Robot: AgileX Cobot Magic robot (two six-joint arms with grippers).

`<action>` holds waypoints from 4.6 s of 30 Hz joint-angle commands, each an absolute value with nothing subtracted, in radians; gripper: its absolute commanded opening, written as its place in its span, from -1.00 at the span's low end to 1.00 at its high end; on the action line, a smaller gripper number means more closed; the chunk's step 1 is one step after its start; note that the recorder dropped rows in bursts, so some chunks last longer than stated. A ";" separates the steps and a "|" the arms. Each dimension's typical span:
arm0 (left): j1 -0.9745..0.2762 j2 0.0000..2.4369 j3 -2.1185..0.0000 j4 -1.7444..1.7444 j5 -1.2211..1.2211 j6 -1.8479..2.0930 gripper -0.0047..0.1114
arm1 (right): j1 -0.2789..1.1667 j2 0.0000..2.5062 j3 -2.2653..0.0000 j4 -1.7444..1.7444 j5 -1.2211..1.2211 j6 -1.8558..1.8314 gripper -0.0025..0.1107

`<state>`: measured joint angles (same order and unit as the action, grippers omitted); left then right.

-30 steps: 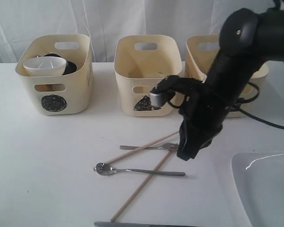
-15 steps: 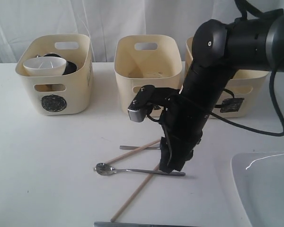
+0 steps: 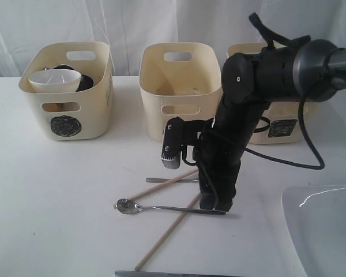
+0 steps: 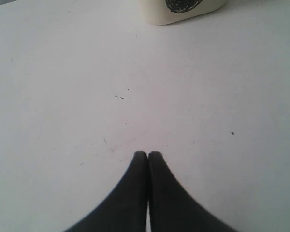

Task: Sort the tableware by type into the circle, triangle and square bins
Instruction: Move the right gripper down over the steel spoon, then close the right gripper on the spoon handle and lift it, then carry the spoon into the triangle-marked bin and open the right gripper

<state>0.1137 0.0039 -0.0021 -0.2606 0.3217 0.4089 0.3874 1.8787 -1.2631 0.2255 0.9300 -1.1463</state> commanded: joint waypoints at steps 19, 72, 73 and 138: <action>0.115 0.000 0.000 -0.262 0.334 0.412 -0.92 | 0.389 1.956 -1.267 0.227 0.866 -1.088 -0.10; 0.115 0.000 0.000 -0.253 0.331 0.412 -0.92 | 0.389 1.947 -1.267 0.134 0.948 -0.987 -0.96; 0.115 0.000 0.000 -0.253 0.331 0.412 -0.92 | 0.389 1.935 -1.267 0.134 0.952 -0.989 -0.96; 0.115 0.000 0.000 -0.251 0.316 0.412 -0.92 | 0.296 2.170 -1.773 -0.089 0.262 -0.127 -0.29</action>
<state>0.1137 0.0039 -0.0021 -0.2421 0.3159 0.4089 0.3019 2.1986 -1.7641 -0.0879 0.2430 -0.1158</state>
